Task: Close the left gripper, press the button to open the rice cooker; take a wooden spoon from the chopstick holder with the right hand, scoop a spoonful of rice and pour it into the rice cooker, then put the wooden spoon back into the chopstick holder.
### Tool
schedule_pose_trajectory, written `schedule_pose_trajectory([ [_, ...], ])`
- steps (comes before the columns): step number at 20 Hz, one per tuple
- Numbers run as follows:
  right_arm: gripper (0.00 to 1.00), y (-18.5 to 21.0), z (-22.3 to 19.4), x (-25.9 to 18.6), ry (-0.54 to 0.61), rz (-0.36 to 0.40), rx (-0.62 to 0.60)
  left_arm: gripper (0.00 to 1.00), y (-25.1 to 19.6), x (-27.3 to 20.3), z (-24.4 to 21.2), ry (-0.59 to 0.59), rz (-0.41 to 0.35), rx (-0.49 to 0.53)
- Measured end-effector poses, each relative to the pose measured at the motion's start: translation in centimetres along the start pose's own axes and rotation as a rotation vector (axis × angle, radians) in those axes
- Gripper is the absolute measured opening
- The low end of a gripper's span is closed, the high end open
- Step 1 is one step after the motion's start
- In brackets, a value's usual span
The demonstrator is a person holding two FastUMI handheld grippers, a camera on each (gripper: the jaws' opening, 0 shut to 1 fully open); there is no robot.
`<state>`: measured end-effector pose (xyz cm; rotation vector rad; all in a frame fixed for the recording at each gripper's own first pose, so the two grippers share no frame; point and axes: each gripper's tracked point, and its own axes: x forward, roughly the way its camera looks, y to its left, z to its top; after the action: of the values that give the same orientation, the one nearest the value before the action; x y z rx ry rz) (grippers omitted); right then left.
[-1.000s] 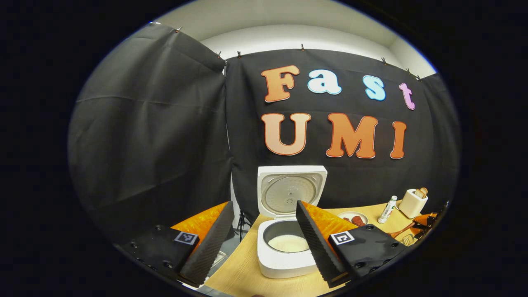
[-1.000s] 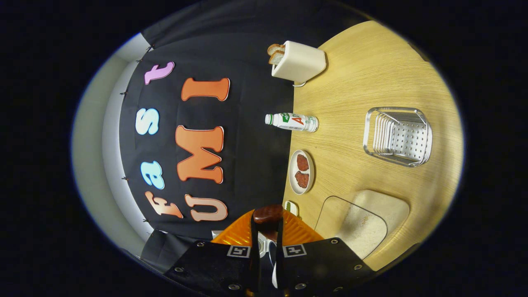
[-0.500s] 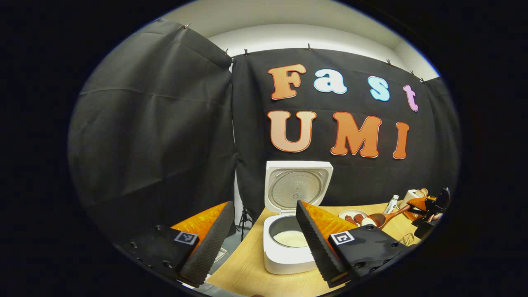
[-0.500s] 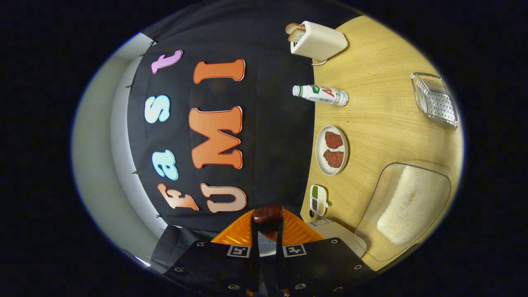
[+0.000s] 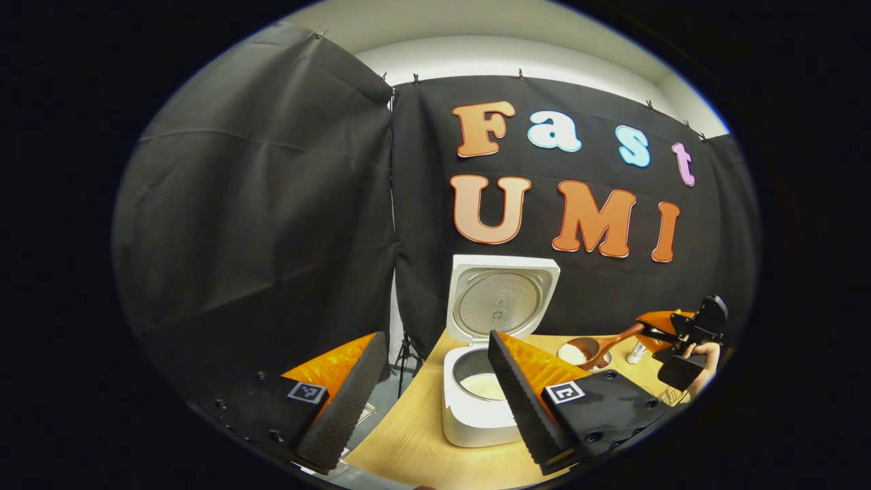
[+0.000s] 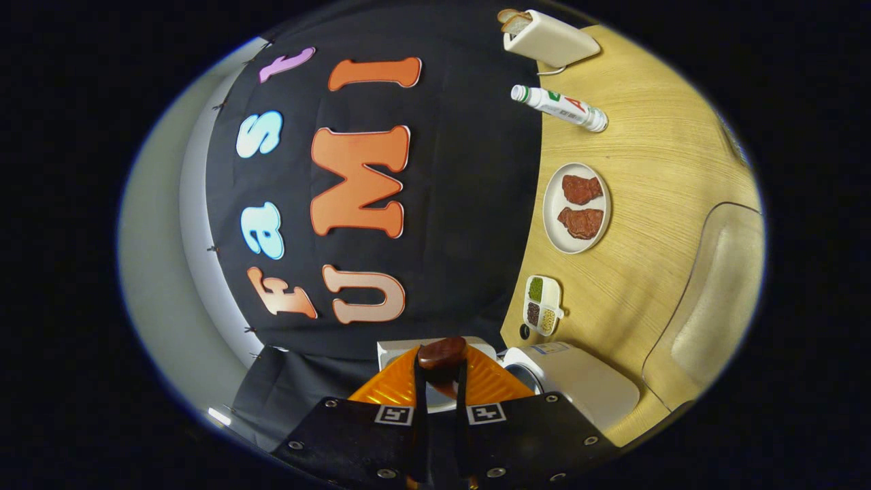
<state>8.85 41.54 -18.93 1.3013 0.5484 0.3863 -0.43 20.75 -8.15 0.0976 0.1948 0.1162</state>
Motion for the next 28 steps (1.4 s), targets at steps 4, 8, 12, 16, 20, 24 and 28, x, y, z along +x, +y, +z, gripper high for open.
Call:
schedule_pose_trajectory([
  [4,0.14,2.0,-2.5,2.6,0.026,-0.007,-0.157,1.0,1.0,0.0,-0.3,0.005,0.01,-0.015],
  [8,0.14,3.9,-4.4,4.6,0.041,-0.001,-0.287,1.0,2.7,-0.3,-0.8,0.009,0.037,-0.019],
  [12,0.14,4.4,-5.7,5.3,0.047,-0.013,-0.408,1.0,4.3,-0.8,-1.5,0.017,0.062,-0.035],
  [16,0.14,4.5,-6.9,5.6,0.056,-0.022,-0.503,1.0,5.3,-0.8,-1.8,0.021,0.083,-0.051],
  [20,0.14,4.9,-7.5,5.7,0.057,-0.023,-0.567,1.0,6.1,-1.2,-2.0,0.017,0.096,-0.05],
  [24,0.14,5.5,-8.1,5.9,0.043,-0.026,-0.676,1.0,5.9,-1.3,-2.0,0.009,0.084,-0.05],
  [28,0.14,6.7,-8.4,6.0,0.025,-0.023,-0.805,1.0,5.4,-1.0,-1.9,0.009,0.063,-0.042],
])
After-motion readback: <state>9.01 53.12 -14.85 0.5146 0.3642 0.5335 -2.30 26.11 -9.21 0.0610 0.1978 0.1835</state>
